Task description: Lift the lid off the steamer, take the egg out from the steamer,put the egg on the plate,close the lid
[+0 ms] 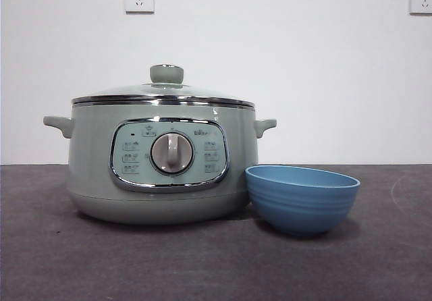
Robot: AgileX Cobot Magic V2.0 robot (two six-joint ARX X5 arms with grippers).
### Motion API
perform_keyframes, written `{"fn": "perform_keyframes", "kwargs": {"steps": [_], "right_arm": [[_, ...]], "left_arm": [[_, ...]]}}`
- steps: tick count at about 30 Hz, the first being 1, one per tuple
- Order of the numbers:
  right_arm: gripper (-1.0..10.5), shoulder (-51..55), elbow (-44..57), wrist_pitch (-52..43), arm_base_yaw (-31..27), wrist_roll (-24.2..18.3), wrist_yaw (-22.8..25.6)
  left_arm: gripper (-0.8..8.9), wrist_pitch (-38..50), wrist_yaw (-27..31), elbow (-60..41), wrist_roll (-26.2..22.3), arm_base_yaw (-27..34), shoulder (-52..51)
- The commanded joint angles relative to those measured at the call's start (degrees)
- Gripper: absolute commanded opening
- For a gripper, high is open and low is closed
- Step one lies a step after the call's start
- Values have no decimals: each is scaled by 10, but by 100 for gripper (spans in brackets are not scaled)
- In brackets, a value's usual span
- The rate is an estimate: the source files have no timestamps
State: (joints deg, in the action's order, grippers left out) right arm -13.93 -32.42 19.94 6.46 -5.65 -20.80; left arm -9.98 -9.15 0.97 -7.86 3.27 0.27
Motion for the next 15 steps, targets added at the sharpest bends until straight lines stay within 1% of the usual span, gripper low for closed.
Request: {"fn": "perform_keyframes", "kwargs": {"steps": [1, 3, 5, 9, 15], "right_arm": [[2, 49, 115, -97, -13, -3, 7], [2, 77, 174, -145, -16, 0, 35], [2, 101, 223, -175, -16, 15, 61], [2, 128, 278, -185, -16, 37, 108], [2, 139, 315, -182, -16, 45, 108]], "left_arm": [[-3, 2, 0, -8, 4, 2, -1], [-3, 2, 0, -8, 4, 2, -1], [-3, 2, 0, -8, 4, 2, -1], [-3, 2, 0, -8, 4, 2, -1], [-3, 2, 0, -8, 4, 2, -1]]}}
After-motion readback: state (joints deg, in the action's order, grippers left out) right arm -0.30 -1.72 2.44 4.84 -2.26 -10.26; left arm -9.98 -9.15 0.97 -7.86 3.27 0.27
